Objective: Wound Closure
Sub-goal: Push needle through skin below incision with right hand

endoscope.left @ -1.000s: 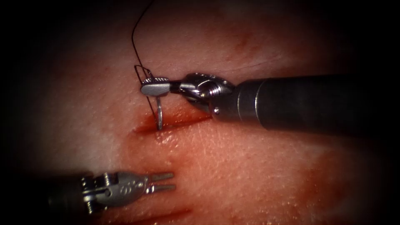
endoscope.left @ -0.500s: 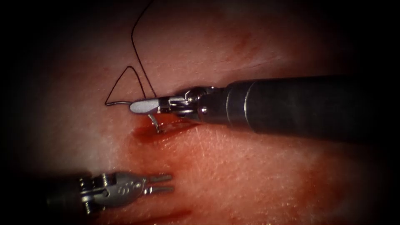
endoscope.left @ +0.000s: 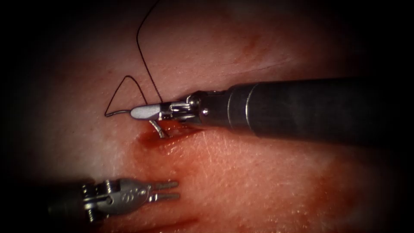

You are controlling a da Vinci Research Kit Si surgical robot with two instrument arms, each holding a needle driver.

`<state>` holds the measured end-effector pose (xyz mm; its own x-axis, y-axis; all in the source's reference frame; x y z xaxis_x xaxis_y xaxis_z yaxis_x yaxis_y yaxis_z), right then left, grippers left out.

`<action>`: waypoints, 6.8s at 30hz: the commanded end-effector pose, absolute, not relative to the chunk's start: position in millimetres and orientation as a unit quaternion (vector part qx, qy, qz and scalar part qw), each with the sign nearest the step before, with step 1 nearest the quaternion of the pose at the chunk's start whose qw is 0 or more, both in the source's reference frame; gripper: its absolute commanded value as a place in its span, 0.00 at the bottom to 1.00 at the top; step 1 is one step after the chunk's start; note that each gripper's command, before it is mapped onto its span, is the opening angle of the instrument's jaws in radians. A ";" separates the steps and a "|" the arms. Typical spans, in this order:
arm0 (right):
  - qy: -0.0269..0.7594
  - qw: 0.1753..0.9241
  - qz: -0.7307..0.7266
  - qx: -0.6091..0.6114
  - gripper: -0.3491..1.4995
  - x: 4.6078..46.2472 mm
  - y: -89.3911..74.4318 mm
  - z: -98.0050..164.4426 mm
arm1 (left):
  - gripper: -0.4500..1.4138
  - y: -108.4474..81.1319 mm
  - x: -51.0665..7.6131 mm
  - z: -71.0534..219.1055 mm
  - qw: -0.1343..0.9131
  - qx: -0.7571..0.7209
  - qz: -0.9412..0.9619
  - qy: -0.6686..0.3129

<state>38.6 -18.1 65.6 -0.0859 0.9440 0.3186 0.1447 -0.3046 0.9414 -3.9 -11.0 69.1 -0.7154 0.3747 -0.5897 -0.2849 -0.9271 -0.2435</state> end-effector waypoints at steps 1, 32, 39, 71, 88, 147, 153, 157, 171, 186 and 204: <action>0.485 0.363 0.563 0.562 0.00 38.8 -17.2 65.5 | 0.18 -11.0 -4.4 69.6 0.179 -0.332 0.924 -0.068; 0.457 0.776 0.425 0.093 0.73 39.3 -11.3 60.7 | 0.14 -12.2 -4.2 69.6 0.175 -0.323 0.927 -0.070; 0.420 0.815 0.387 0.094 0.64 39.6 -11.2 61.5 | 0.14 -12.2 -3.8 69.6 0.173 -0.323 0.928 -0.071; 0.400 0.825 0.383 0.112 0.00 41.0 -11.6 62.4 | 0.14 -12.7 -3.7 69.4 0.172 -0.321 0.928 -0.072; 0.498 0.574 0.552 0.343 0.00 37.8 -10.1 64.5 | 0.14 -12.5 -3.7 69.4 0.172 -0.321 0.928 -0.073; 0.535 0.497 0.455 0.510 0.00 38.5 -12.5 68.1 | 0.14 -12.7 -3.1 69.1 0.171 -0.322 0.928 -0.074; 0.508 0.442 0.496 0.548 0.00 38.5 -12.6 68.1 | 0.14 -12.7 -3.1 69.1 0.171 -0.322 0.928 -0.074; 0.469 0.405 0.523 0.585 0.00 38.6 -13.4 68.2 | 0.14 -12.6 -3.1 69.2 0.171 -0.322 0.928 -0.074; 0.346 0.280 0.564 0.696 0.00 40.5 -20.3 67.7 | 0.11 -12.3 -3.3 69.3 0.172 -0.321 0.928 -0.075; 0.287 0.243 0.541 0.752 0.00 41.4 -26.1 63.6 | 0.11 -12.2 -3.2 69.3 0.172 -0.321 0.928 -0.075; 0.441 0.325 0.559 0.622 0.71 40.8 -21.7 62.7 | 0.11 -12.3 -2.8 69.0 0.171 -0.321 0.928 -0.076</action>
